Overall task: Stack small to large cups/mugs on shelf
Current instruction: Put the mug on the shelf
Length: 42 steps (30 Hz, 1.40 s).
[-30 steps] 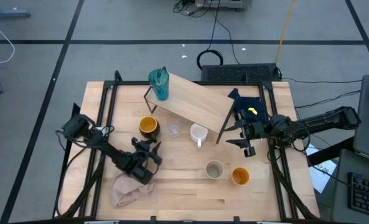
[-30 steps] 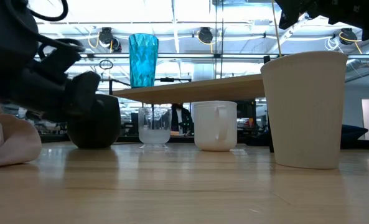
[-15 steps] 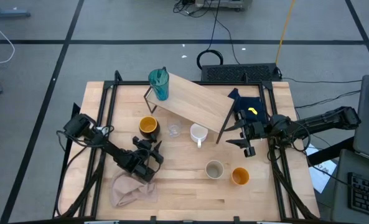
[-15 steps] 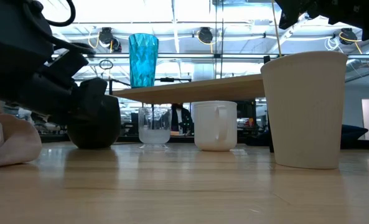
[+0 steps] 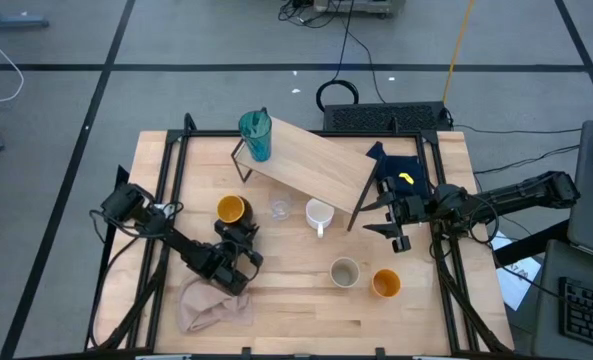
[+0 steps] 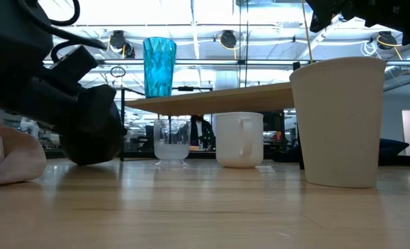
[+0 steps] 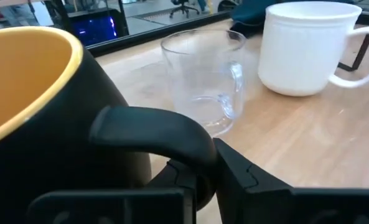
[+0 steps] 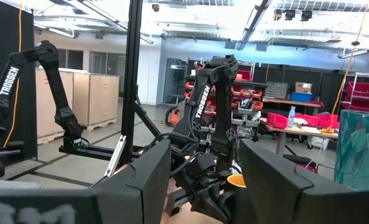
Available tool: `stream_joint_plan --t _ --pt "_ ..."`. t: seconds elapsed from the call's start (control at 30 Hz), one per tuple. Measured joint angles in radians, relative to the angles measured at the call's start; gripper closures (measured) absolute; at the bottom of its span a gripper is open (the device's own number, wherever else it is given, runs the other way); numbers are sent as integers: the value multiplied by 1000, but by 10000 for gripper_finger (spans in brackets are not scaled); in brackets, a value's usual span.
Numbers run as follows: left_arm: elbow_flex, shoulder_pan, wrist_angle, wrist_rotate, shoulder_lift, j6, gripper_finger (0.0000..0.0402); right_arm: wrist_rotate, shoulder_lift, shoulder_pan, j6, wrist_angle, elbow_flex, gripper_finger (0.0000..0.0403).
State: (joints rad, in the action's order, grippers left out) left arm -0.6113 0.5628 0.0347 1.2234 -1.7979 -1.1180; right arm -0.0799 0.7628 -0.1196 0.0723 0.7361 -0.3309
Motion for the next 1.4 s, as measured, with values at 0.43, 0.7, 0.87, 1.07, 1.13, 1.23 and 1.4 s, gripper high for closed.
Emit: stream_joint_plan --t 0.43,0.7,0.87,1.07,1.13,1.23,1.4 --pt "1 23 12 -106 50 97 375 0 0 0 0 0 0 220" --pt "1 23 -2 -155 236 273 378 0 0 0 0 0 0 220" --pt "1 24 -4 -160 315 358 378 0 0 0 0 0 0 220" --pt "1 25 6 -209 403 444 378 0 0 0 0 0 0 220" --pt "1 29 25 -215 428 482 378 0 0 0 0 0 0 220" --pt "-2 32 54 -247 462 544 378 0 0 0 2 0 0 220" --pt "-37 30 52 -305 490 649 378 0 0 0 4 0 0 220"
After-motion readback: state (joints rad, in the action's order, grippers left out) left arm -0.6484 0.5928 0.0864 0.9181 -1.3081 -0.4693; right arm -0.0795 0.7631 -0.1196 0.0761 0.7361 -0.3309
